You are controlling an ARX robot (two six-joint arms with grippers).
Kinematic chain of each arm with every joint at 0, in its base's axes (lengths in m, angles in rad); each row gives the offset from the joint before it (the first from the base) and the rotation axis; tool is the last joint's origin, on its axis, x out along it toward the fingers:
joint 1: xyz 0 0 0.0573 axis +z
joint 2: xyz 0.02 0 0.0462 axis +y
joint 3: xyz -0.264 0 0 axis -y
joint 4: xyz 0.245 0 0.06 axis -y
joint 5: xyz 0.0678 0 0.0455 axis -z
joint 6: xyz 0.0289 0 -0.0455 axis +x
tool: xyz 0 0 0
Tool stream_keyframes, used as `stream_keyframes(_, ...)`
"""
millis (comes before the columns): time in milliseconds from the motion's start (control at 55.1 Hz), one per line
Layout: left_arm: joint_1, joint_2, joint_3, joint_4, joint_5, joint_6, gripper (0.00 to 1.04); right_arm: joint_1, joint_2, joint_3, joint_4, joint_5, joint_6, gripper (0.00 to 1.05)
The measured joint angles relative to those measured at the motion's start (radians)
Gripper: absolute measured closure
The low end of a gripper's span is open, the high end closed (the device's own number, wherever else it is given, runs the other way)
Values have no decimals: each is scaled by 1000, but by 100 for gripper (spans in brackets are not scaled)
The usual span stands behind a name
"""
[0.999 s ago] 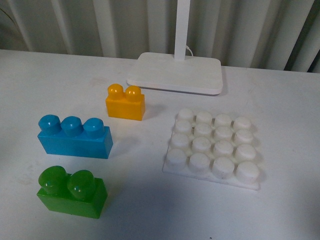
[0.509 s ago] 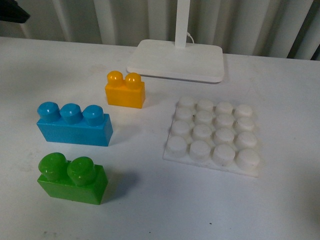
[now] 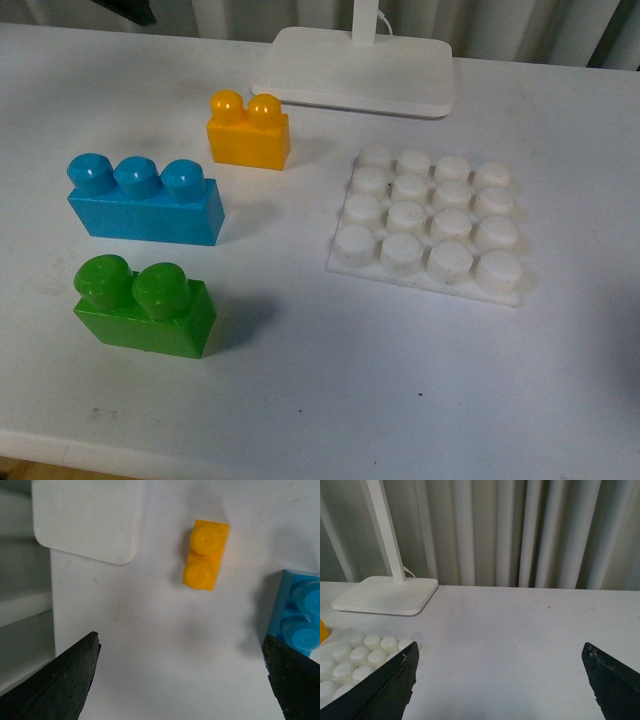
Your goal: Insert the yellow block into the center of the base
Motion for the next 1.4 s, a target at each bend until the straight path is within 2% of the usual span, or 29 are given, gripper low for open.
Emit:
stream_keyframes(581, -57, 195, 13, 138, 7, 3, 6, 0, 0, 0, 0, 0, 0, 9)
stream_keyframes(708, -66, 225, 18, 143, 35, -10, 6, 0, 0, 0, 0, 0, 0, 9)
stream_keyframes(1144, -88, 276, 33, 147, 35, -31, 7, 0, 0, 0, 0, 0, 0, 9)
stream_keyframes(1235, -88, 280, 29, 148, 33, -34, 17, 0, 0, 0, 0, 0, 0, 9)
stream_keyframes(1399, -85, 280, 23, 132, 30, -34, 53, 0, 0, 0, 0, 0, 0, 9)
